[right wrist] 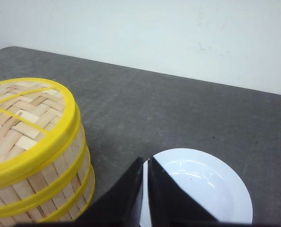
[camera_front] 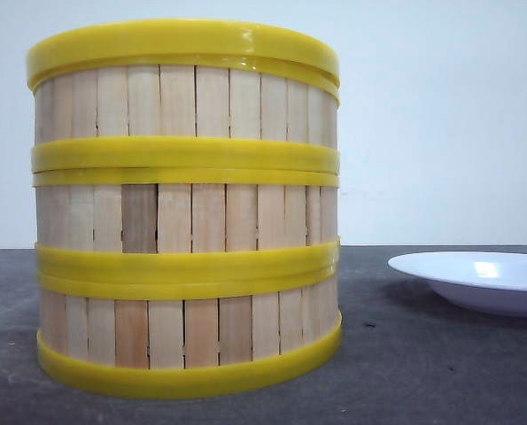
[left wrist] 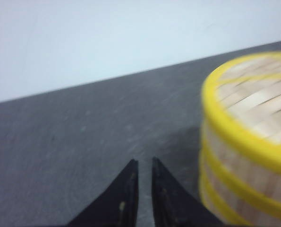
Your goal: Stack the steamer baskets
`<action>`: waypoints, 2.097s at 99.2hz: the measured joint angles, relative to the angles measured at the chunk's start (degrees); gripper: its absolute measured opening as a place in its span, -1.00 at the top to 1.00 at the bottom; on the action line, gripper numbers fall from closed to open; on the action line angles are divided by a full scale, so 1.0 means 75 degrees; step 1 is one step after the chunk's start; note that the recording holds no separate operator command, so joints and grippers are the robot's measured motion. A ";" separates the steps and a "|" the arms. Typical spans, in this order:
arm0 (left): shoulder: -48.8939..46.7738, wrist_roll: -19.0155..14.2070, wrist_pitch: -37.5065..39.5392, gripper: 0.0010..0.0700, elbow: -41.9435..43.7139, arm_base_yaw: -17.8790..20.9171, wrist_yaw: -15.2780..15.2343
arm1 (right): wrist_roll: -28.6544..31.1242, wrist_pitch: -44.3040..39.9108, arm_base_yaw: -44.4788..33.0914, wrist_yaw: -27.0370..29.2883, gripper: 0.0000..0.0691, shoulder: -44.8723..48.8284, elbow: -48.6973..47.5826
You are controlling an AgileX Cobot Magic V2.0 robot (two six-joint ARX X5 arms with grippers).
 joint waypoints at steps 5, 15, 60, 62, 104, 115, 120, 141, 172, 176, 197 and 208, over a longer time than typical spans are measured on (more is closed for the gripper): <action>-0.0055 -0.0058 0.0472 0.95 -0.0469 0.0114 -0.0160 | 0.0000 0.0000 0.0000 0.0000 0.97 0.0000 0.0000; -0.0198 -0.0152 0.1472 0.95 -0.1378 0.0289 -0.0402 | 0.0000 0.0000 0.0000 0.0000 0.97 0.0000 0.0000; -0.1046 -0.0629 0.2742 0.95 -0.3640 0.0382 -0.1148 | 0.0000 0.0000 0.0000 0.0000 0.97 0.0000 0.0000; -0.1078 -0.0650 0.2751 0.95 -0.3666 0.0382 -0.1183 | 0.0000 0.0003 0.0000 0.0000 0.97 0.0000 0.0000; -0.1518 -0.0801 0.2704 0.95 -0.4004 0.0382 -0.1580 | 0.0000 0.0017 0.0000 0.0000 0.97 0.0000 0.0000; -0.1518 -0.0956 0.2769 0.95 -0.4054 0.0385 -0.1667 | 0.0000 0.0038 0.0000 0.0000 0.97 0.0000 0.0000; -0.1518 -0.0991 0.2818 0.95 -0.4074 0.0385 -0.1676 | 0.0000 0.0041 0.0000 0.0003 0.97 0.0000 0.0000; -0.1518 -0.1096 0.2903 0.95 -0.4112 0.0385 -0.1673 | 0.0000 0.0044 0.0000 0.0000 0.97 0.0000 0.0000; -0.1518 -0.1099 0.2906 0.95 -0.4112 0.0385 -0.1673 | 0.0000 0.0044 0.0000 0.0000 0.97 0.0000 0.0000; -0.1518 -0.1099 0.2906 0.95 -0.4112 0.0385 -0.1673 | 0.0000 0.0044 0.0000 0.0000 0.97 0.0000 0.0000; -0.1518 -0.1099 0.2906 0.95 -0.4112 0.0385 -0.1673 | 0.0000 0.0044 0.0000 0.0000 0.97 0.0000 0.0000; -0.1518 -0.1099 0.2906 0.95 -0.4112 0.0385 -0.1673 | 0.0000 0.0044 0.0000 0.0000 0.97 0.0000 0.0000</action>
